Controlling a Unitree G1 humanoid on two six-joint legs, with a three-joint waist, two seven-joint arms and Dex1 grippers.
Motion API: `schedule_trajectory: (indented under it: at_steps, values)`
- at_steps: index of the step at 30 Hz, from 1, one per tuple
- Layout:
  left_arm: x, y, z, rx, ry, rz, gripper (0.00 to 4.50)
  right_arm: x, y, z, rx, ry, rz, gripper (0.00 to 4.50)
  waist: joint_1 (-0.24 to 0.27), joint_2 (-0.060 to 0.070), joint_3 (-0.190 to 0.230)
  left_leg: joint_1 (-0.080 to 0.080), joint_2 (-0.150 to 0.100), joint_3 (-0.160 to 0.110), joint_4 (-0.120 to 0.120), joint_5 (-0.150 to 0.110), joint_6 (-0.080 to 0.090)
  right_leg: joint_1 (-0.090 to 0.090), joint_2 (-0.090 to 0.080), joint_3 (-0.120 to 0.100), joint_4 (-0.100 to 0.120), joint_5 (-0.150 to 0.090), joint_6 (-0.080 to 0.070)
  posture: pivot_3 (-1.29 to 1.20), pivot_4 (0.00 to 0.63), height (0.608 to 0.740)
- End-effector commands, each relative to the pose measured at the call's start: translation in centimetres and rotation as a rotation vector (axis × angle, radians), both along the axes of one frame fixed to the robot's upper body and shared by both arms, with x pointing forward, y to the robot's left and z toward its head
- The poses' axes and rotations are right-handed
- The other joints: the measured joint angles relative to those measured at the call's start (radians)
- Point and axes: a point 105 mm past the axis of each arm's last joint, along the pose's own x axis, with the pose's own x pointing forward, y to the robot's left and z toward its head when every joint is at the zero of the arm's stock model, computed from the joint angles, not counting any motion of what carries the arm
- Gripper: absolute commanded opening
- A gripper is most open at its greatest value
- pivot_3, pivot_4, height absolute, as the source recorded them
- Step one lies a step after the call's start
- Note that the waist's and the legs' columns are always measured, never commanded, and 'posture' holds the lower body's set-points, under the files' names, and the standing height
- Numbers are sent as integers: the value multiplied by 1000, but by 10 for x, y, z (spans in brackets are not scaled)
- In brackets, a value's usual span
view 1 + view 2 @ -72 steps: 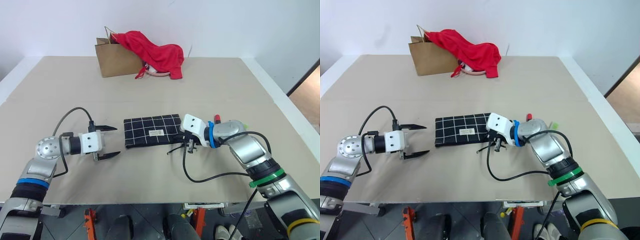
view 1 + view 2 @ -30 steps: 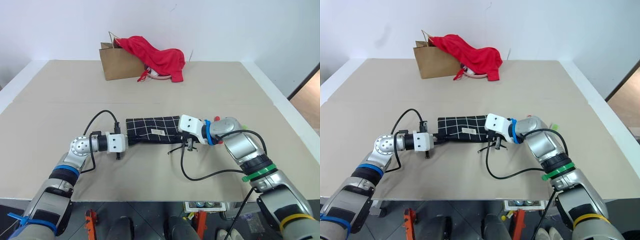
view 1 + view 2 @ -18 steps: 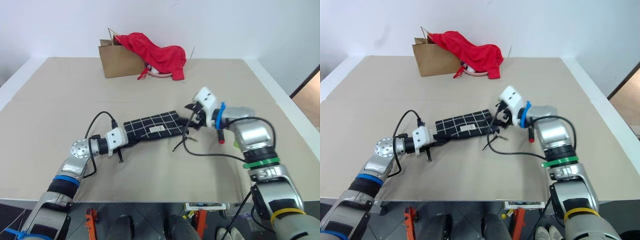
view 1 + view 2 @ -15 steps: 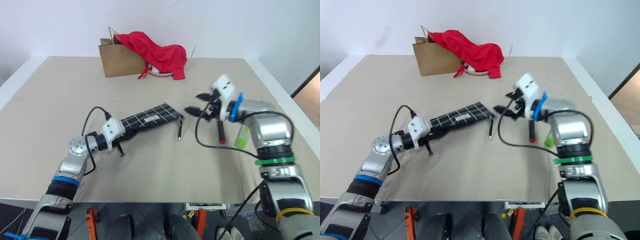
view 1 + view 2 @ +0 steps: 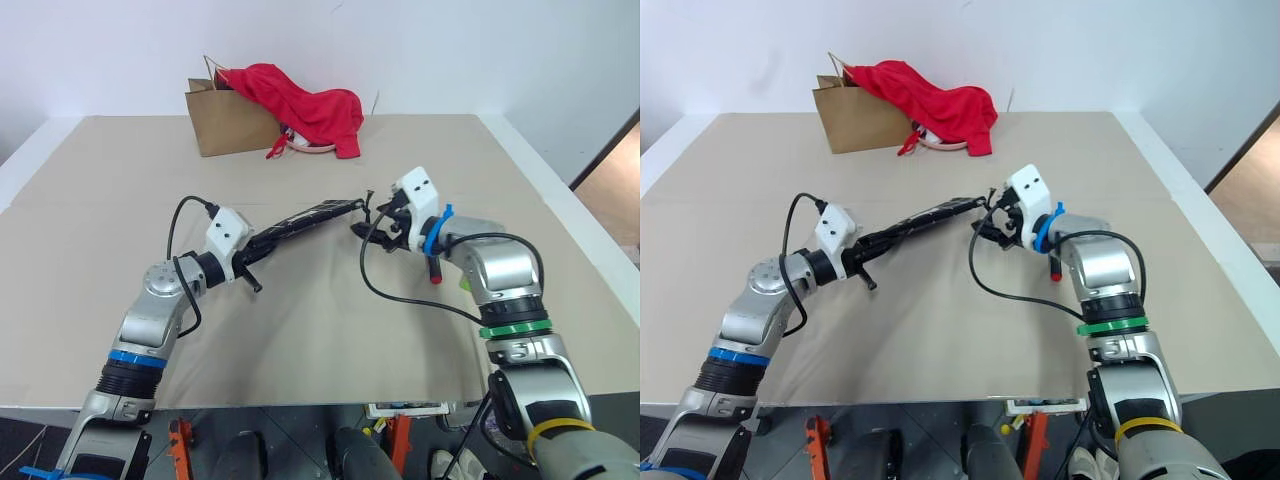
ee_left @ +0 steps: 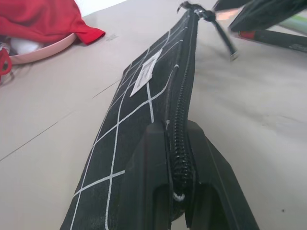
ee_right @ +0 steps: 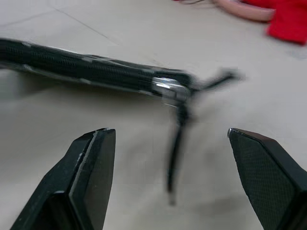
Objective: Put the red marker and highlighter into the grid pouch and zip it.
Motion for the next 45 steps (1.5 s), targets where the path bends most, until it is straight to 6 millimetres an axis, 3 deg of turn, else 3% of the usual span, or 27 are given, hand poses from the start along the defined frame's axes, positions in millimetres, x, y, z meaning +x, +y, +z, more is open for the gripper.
schedule_trajectory:
  at_steps: [1,6,9,11,13,17,28,34,42,45]
  values:
    - [-4,-3,13,-1,-47,-3,0,5,7,18,23,-51,-8,4045,0,0,0,0,0,0,0,0,0,0,0,0,0,0,0,0,150,740]
    - [-7,-6,14,-9,-48,-5,0,12,10,11,37,-31,-35,4045,0,0,0,0,0,0,0,0,0,0,0,0,0,0,0,0,150,740]
    - [-8,-6,15,-8,-49,-3,0,12,12,12,47,-37,-23,2503,0,0,0,0,0,0,0,0,0,0,0,0,0,0,0,0,150,740]
    - [-8,-6,16,-8,-51,1,0,11,13,14,52,-47,-6,2037,0,0,0,0,0,0,0,0,0,0,0,0,0,0,0,0,150,740]
    - [-8,-5,17,-8,-52,5,0,10,14,15,48,-51,9,1083,0,0,0,0,0,0,0,0,0,0,0,0,0,0,0,0,150,740]
    - [-9,-5,17,-6,-52,7,0,6,17,15,38,-57,43,112,0,0,0,0,0,0,0,0,0,0,0,0,0,0,0,0,150,740]
    - [-9,-8,18,-8,-49,1,0,-2,45,4,-53,-69,135,112,-1,0,0,0,0,0,0,0,0,0,0,0,0,0,0,0,150,740]
    - [-9,-10,17,-9,-45,-8,0,-22,86,9,-58,-102,284,112,-1,0,0,0,1,0,0,0,0,0,1,0,0,0,0,0,150,740]
    - [-9,-11,16,-7,-43,-13,0,-35,123,23,-49,-140,399,112,0,0,0,0,0,0,1,0,0,0,0,0,0,0,0,0,150,740]
    - [-9,-11,16,-7,-42,-16,0,-55,141,20,-73,-141,516,112,-1,0,0,0,1,0,0,0,0,0,0,-1,0,0,0,0,150,740]
